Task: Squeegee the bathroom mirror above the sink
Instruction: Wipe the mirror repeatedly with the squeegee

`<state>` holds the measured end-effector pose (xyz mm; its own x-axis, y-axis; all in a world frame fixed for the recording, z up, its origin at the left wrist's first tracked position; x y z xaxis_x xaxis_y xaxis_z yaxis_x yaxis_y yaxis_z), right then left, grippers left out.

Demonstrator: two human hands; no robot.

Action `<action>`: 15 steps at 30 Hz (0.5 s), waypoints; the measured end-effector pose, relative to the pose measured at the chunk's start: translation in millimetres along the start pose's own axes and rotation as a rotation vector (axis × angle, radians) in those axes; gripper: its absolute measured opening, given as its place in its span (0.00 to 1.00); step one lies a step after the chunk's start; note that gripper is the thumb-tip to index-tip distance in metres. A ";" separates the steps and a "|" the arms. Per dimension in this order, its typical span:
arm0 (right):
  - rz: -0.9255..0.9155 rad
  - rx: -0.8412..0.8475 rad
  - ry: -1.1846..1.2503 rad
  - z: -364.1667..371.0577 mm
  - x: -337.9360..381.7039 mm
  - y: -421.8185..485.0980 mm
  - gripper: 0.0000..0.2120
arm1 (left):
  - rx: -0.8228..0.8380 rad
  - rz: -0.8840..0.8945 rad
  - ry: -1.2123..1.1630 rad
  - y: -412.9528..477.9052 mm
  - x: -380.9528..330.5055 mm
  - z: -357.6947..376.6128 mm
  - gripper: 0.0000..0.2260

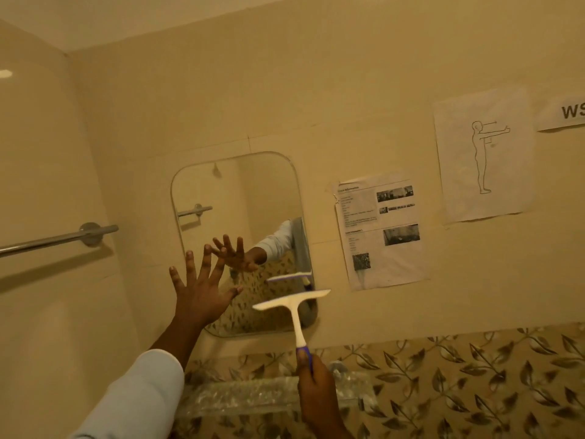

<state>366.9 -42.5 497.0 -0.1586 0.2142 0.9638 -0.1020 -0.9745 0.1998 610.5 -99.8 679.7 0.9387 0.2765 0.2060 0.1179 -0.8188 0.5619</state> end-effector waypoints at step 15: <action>-0.044 0.182 0.230 -26.6 82.2 -7.2 0.07 | 0.540 -0.539 -2.004 -89.2 -135.5 -44.9 0.44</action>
<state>328.5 -16.1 570.1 -0.3787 0.2453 0.8924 0.0609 -0.9555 0.2885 458.2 -41.7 637.6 -0.2628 0.0013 -0.9648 0.1383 -0.9896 -0.0390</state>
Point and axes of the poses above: each hand's wrist, its own y-axis towards the middle knuckle, its own z-axis out of the palm, x = y × z, the point moved 1 cm from there along y, towards the middle knuckle, and after that the axes turned 11 degrees about y, right-handed, at the moved point
